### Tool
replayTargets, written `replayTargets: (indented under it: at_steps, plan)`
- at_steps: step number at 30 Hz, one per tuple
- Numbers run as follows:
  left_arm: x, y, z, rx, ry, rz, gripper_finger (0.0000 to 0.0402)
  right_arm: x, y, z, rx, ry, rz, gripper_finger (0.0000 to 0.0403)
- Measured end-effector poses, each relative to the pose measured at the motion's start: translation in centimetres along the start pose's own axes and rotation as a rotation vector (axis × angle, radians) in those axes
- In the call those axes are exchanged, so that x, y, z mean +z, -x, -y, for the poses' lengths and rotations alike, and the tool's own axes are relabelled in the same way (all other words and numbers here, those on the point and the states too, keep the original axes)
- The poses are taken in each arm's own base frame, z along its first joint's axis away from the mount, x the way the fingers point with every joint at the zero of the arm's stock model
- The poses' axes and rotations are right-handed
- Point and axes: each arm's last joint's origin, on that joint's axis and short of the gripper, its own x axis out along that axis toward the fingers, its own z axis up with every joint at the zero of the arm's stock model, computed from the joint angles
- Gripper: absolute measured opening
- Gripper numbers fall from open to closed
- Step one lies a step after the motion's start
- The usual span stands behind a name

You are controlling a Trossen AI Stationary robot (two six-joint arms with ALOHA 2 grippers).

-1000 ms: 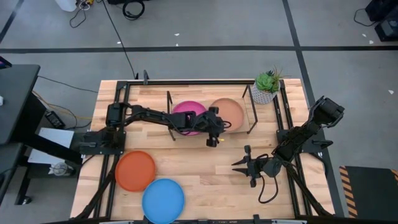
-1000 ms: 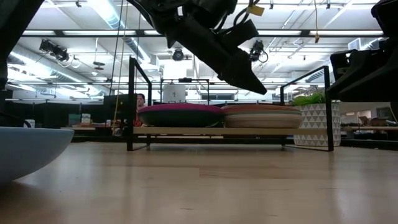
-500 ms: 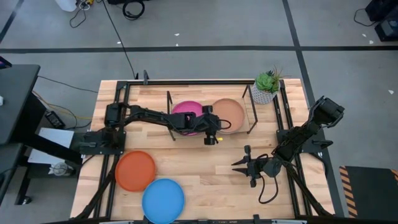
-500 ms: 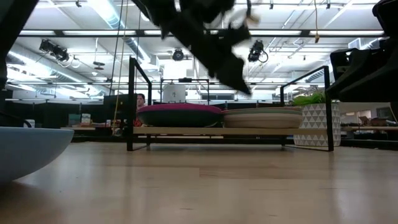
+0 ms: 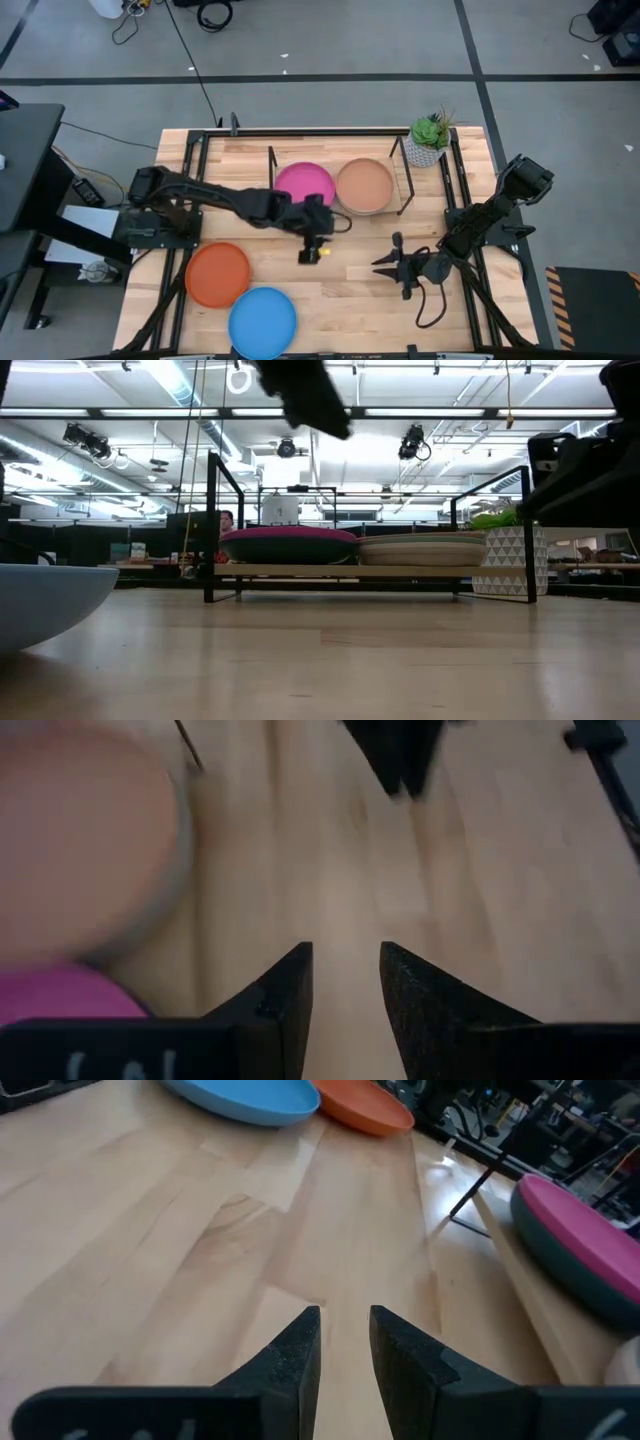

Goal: Place and stack plates onto a shelf
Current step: Stack the orange plate on top of the pink plate on the shelf

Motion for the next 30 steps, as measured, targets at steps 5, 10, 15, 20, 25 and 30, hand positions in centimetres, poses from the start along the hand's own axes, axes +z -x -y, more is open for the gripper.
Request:
replayTargets:
  at_steps: [5, 10, 15, 20, 25, 30]
  plan:
    - [-2.0, 1.1, 3.8, -0.074, 0.106, -0.181, 0.0125, -0.1, -0.4, 0.6, -0.025, 0.013, -0.011, 0.0096]
    - [-4.2, 2.3, 7.5, -0.12, 0.245, -0.387, 0.0125, -0.1, -0.7, 1.0, -0.033, 0.047, -0.014, 0.0096]
    - [-5.9, 3.5, 10.6, -0.061, 0.339, -0.476, 0.0125, 0.2, -1.0, 1.5, -0.016, 0.094, 0.016, 0.0096]
    - [-7.9, 4.8, 12.6, 0.116, 0.358, -0.497, 0.0125, 0.5, -1.5, 2.1, 0.013, 0.146, 0.054, 0.0096]
    - [-10.3, 5.0, 13.4, 0.259, 0.429, -0.495, 0.0125, 0.4, -2.1, 3.0, 0.034, 0.176, 0.066, 0.0096]
    - [-12.8, 4.0, 13.2, 0.32, 0.579, -0.566, 0.0125, 0.3, -2.8, 4.3, 0.054, 0.157, 0.075, 0.0096]
